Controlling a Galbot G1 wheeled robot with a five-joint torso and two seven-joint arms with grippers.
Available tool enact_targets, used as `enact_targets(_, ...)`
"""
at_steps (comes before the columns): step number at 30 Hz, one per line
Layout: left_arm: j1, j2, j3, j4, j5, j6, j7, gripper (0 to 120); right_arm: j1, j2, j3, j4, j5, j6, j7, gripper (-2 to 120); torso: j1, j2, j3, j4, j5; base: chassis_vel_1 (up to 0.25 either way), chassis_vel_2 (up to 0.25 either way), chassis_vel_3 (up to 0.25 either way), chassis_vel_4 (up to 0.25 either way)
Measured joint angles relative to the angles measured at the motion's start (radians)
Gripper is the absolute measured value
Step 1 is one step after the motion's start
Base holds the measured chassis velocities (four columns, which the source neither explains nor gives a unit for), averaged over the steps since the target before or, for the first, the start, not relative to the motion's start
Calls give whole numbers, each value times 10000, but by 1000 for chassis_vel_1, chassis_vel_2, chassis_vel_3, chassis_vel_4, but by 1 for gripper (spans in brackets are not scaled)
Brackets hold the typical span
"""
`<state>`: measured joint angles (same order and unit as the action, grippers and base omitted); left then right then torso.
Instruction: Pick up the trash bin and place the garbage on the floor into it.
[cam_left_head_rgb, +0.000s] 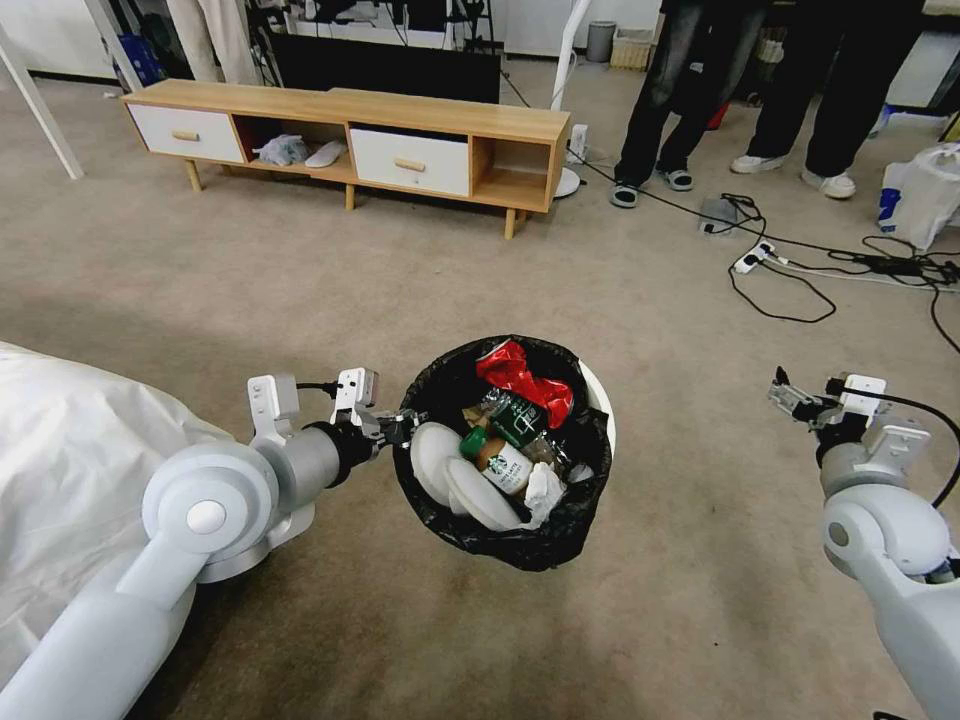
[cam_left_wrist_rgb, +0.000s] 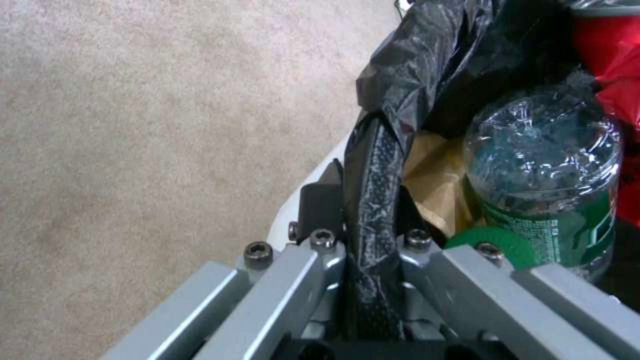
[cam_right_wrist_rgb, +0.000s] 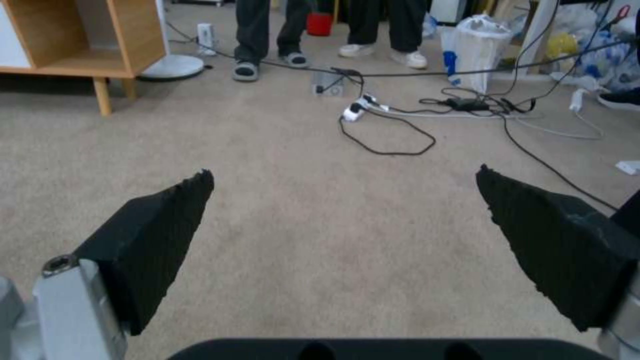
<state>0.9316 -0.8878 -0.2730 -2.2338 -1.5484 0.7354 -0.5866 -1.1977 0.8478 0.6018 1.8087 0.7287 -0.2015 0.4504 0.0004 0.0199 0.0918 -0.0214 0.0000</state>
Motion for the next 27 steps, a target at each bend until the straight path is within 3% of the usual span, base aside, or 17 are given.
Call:
enact_targets(17,26,20,-12,0,151,0,87,2,54,-2,-7,-62,-89,10,-52,100,0,0,1,0,0,0,0,0,0)
enact_targets(27,0,0,-13,30,136,0,120,2,107,5,-41,-98,-112,10,-53,100,0,0,1,-5,0,-54,-66,-48,-67)
